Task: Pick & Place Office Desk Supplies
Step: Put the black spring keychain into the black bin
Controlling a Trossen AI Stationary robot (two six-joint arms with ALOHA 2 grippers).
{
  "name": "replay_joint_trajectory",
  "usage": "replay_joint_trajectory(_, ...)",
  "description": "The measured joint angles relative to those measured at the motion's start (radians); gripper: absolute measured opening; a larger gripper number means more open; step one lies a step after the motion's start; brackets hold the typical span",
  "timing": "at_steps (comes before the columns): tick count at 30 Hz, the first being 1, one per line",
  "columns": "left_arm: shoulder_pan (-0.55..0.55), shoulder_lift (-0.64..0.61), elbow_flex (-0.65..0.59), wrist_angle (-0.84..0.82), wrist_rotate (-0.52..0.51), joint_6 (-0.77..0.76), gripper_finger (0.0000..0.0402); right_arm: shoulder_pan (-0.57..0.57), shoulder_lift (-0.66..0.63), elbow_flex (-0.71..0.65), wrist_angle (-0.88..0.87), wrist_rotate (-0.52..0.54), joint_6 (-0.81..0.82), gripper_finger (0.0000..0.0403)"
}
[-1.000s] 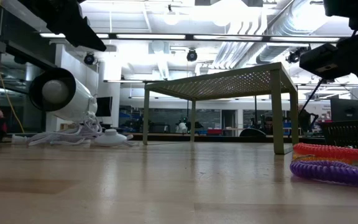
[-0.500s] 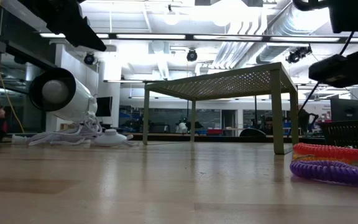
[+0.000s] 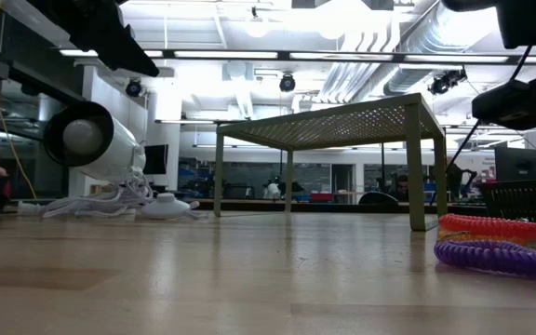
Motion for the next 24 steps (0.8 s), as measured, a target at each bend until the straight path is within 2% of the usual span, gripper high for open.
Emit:
replay_joint_trajectory(10,0.000,0.000,0.000,0.000,0.000,0.000,0.0089,0.002,0.048,0.000,0.000,-0.013,0.008,0.0109)
replay_joint_trajectory(24,0.000,0.000,0.000,0.000,0.000,0.000,0.0089,0.001,0.048,0.000,-0.012,-0.054,0.039,0.0109)
